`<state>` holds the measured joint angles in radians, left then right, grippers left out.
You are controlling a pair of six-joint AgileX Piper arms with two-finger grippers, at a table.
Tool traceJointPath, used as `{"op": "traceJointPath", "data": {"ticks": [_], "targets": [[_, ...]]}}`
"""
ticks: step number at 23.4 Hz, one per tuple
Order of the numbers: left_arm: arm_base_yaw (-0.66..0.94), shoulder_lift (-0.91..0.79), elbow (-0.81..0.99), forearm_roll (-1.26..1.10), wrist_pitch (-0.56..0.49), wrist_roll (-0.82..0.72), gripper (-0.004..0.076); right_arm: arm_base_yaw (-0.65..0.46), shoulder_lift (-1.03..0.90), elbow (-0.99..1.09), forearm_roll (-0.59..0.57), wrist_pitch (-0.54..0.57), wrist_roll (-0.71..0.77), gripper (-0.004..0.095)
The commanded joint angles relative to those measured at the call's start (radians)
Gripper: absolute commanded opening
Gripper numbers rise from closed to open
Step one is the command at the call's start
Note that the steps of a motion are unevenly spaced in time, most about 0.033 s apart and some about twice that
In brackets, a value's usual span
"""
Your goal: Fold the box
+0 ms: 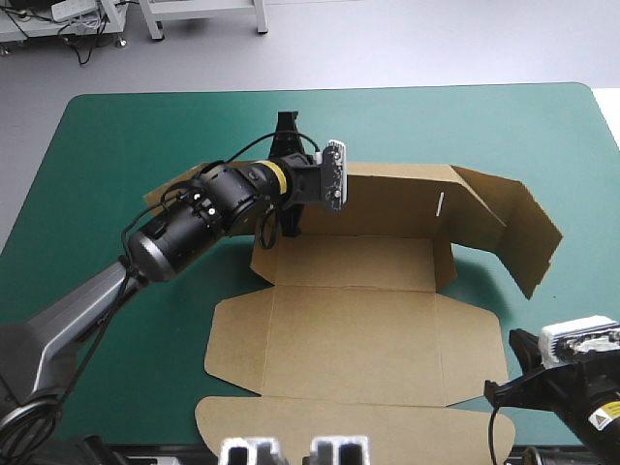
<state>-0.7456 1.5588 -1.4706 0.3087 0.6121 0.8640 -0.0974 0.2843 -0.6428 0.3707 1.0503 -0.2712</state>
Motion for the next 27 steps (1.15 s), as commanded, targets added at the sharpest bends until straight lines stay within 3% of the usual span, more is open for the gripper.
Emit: {"op": "traceJointPath", "data": {"ticks": [1,6,12,15,27], "targets": [[-0.027,-0.125,0.153,0.132,-0.227,-0.18,-0.0009,-0.002,0.083,-0.158,-0.012,-0.058,0.041,-0.0016],[-0.07,-0.187,0.333,0.345,-0.354,-0.385,-0.0009,-0.002,0.227,-0.33,-0.012,-0.053,0.066,-0.0016],[-0.089,-0.19,0.407,0.537,-0.347,-0.633,-0.0009,-0.002,0.435,-0.558,0.002,-0.023,0.078,-0.0017],[-0.089,-0.19,0.411,0.629,-0.341,-0.744,-0.0009,-0.002,0.634,-0.721,0.018,0.023,0.089,-0.0017],[-0.089,-0.188,0.411,0.689,-0.338,-0.805,-0.0009,-0.002,1.152,-0.943,0.068,0.07,0.011,-0.0017]]}}
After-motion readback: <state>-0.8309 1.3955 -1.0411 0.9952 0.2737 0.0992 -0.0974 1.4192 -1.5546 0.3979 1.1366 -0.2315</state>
